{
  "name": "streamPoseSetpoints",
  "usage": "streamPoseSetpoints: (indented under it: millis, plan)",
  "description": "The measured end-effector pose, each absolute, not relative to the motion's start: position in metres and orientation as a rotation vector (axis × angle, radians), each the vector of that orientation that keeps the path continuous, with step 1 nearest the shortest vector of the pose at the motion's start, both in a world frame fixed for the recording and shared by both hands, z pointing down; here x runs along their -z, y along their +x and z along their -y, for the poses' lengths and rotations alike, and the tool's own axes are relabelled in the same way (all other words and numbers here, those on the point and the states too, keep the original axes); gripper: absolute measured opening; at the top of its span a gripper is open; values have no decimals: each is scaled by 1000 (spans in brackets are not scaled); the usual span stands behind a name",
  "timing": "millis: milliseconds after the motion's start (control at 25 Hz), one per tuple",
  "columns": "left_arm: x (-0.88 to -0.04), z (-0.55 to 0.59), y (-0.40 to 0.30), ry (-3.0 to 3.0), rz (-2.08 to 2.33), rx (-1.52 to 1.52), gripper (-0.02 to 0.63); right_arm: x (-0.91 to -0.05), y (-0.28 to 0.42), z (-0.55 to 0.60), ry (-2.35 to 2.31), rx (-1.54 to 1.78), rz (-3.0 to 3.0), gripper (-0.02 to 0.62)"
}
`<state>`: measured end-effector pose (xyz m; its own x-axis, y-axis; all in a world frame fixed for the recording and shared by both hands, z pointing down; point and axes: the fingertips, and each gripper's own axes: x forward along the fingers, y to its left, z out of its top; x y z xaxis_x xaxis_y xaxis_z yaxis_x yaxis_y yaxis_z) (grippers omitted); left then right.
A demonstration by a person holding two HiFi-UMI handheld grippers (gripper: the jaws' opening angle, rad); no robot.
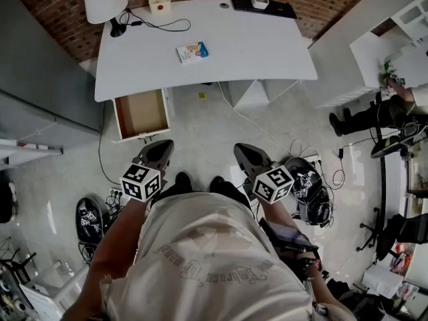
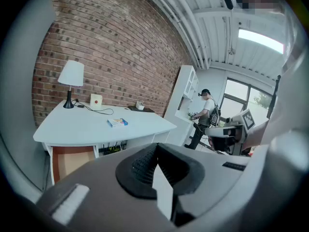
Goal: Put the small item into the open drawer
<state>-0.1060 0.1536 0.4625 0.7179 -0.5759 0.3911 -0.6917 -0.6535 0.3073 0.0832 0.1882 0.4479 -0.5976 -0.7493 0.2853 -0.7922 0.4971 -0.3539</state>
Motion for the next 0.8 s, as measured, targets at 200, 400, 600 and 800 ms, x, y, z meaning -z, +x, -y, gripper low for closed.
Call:
streamPoseSetpoints:
  millis: [200, 400, 600, 800]
  plan:
    - [-454, -160, -79, 2477, 996, -348, 6, -442, 104, -191, 1318, -700, 2665, 6]
    - [-458, -168, -49, 2473, 988, -373, 6, -450, 125, -195, 1324, -726, 2661, 6]
    - [-459, -167, -38, 2486, 965, -409, 6, -457, 127, -194, 1325, -754, 2664, 6]
    - [-459, -166, -34, 2489, 951, -416, 6, -461, 124, -192, 1321, -783, 2658, 6]
